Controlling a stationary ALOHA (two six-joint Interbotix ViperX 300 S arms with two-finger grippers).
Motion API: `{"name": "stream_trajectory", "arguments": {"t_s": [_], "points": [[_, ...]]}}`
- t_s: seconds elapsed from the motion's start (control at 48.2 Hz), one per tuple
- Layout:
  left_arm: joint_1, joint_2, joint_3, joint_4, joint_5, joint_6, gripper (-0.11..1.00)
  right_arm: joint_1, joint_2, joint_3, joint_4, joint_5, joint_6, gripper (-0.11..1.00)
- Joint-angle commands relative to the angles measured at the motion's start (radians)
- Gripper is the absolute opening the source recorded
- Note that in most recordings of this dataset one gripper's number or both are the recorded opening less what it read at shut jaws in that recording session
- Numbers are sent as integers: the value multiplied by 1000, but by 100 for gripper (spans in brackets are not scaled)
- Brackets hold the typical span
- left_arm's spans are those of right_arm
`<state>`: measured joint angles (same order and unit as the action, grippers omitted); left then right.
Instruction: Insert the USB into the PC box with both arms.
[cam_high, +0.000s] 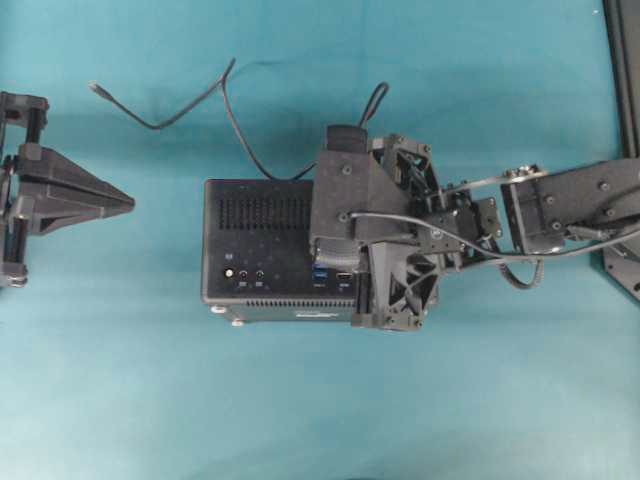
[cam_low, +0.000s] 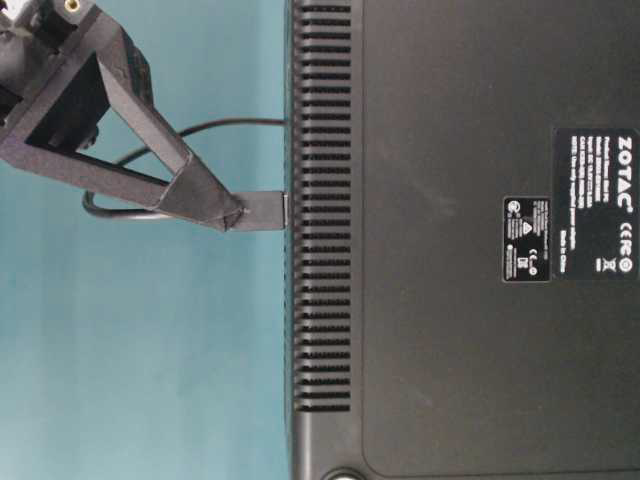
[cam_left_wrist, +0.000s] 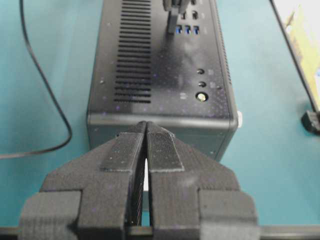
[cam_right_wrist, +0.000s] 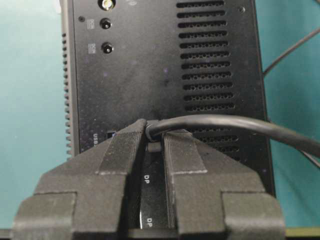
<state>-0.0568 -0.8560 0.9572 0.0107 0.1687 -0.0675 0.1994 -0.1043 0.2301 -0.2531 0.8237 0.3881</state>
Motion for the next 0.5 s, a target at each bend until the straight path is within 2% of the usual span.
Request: {"name": "stream_trajectory", "arguments": {"t_s": [0.0, 0.145, 0.477], "points": [[-2, 3, -18, 2, -8, -2, 0, 0, -20, -9, 0, 9, 11, 16], [0, 3, -18, 2, -8, -2, 0, -2, -38, -9, 0, 8, 11, 24], [-2, 3, -17, 3, -8, -3, 0, 0, -69, -9, -5, 5, 11, 57]]}}
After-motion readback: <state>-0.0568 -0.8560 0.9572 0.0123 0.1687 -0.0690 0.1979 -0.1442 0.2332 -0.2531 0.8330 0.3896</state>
